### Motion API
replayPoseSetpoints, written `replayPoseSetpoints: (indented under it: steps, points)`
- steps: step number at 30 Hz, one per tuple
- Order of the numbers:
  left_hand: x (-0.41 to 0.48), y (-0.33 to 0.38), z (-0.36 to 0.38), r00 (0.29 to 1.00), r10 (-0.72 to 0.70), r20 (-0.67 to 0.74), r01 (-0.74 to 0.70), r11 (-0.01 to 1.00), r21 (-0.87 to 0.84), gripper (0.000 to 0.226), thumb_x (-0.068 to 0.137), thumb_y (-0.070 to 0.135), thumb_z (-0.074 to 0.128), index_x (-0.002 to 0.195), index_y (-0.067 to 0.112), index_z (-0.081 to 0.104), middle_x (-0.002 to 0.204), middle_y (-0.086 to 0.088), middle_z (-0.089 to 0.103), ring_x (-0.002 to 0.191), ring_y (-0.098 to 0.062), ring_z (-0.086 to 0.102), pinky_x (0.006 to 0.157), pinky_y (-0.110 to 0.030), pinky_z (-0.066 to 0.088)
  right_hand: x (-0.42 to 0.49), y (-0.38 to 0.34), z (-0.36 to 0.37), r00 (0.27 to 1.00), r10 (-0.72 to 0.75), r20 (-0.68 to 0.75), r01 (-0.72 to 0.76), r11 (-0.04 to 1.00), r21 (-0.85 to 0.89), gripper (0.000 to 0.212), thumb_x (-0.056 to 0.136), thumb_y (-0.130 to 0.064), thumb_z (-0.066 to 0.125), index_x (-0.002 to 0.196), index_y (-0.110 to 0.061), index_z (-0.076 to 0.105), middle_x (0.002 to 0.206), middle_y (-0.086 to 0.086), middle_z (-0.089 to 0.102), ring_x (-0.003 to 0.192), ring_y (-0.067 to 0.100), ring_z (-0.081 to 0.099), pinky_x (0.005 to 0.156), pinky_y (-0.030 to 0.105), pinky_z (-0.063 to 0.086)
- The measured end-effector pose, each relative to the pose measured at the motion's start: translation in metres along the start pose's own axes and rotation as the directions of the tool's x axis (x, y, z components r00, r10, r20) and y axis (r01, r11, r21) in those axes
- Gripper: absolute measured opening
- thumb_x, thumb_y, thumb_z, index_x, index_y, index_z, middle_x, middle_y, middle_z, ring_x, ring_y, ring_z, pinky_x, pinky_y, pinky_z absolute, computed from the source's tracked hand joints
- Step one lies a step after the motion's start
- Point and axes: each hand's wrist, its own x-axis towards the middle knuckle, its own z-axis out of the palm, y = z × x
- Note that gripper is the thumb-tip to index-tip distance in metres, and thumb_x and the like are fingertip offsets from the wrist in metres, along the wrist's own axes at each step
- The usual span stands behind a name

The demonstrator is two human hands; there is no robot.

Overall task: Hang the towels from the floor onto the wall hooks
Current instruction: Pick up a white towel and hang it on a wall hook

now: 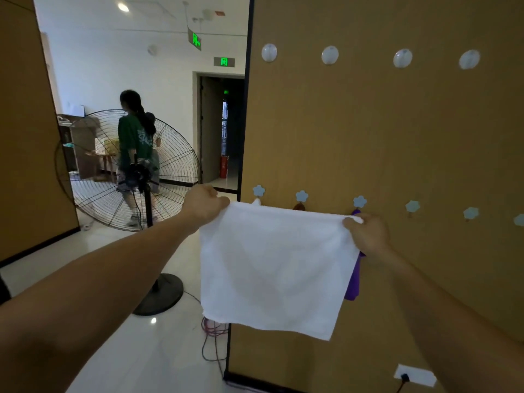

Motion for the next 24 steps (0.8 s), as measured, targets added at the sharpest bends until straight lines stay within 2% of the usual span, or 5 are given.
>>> replayPoseSetpoints:
  steps: [6, 11, 17, 22, 24]
  points:
    - [0.002, 0.011, 0.012, 0.991, -0.119, -0.054, 0.084, 0.898, -0.431, 0.021, 0.076, -0.001, 0.055, 0.072, 0.018, 0.047, 0.072, 0.0, 0.061, 0.073, -0.017, 0.06, 0.06, -0.03, 0.045, -0.009, -0.024, 0.02, 0.992, 0.112, -0.062, -0.088, 0.947, 0.309, 0.017, 0.084, -0.005, 0.058, 0.09, -0.021, 0.053, 0.084, -0.002, 0.056, 0.069, 0.01, 0.052, 0.056, 0.023, 0.041]
    - [-0.002, 0.02, 0.02, 0.989, 0.148, 0.015, -0.137, 0.945, -0.298, 0.019, 0.083, 0.006, 0.05, 0.075, 0.024, 0.05, 0.078, 0.001, 0.058, 0.069, -0.011, 0.052, 0.059, -0.023, 0.038, -0.023, -0.048, 0.03, 0.976, -0.058, 0.21, 0.027, 0.989, 0.146, 0.007, 0.087, -0.028, 0.061, 0.089, -0.022, 0.065, 0.087, -0.011, 0.064, 0.081, 0.004, 0.059, 0.066, 0.02, 0.044]
    - [0.003, 0.02, 0.002, 0.753, 0.35, 0.558, -0.328, 0.934, -0.144, 0.034, 0.068, 0.061, 0.07, 0.08, 0.029, 0.071, 0.081, 0.011, 0.063, 0.078, -0.009, 0.057, 0.075, -0.025, 0.044, -0.031, -0.06, 0.027, 0.825, -0.13, 0.55, 0.286, 0.935, -0.207, 0.049, 0.058, -0.044, 0.089, 0.102, -0.04, 0.068, 0.099, 0.008, 0.064, 0.092, 0.024, 0.061, 0.082, 0.032, 0.051]
    - [0.018, 0.006, 0.006, 0.641, 0.344, 0.686, -0.45, 0.892, -0.027, 0.024, 0.073, 0.049, 0.076, 0.082, 0.027, 0.076, 0.085, 0.007, 0.071, 0.079, -0.008, 0.064, 0.073, -0.023, 0.05, -0.028, -0.059, 0.043, 0.838, -0.153, 0.523, 0.283, 0.943, -0.177, 0.02, 0.075, -0.048, 0.076, 0.067, -0.032, 0.068, 0.063, -0.013, 0.061, 0.059, 0.001, 0.057, 0.056, 0.013, 0.043]
    - [0.026, 0.002, 0.004, 0.675, 0.373, 0.637, -0.406, 0.908, -0.101, 0.029, 0.08, 0.048, 0.07, 0.076, 0.02, 0.075, 0.08, 0.001, 0.07, 0.071, -0.009, 0.064, 0.063, -0.016, 0.048, -0.025, -0.062, 0.051, 0.889, -0.174, 0.423, 0.247, 0.961, -0.125, 0.049, 0.087, -0.048, 0.064, 0.046, -0.027, 0.047, 0.048, -0.013, 0.043, 0.045, 0.002, 0.041, 0.046, 0.013, 0.032]
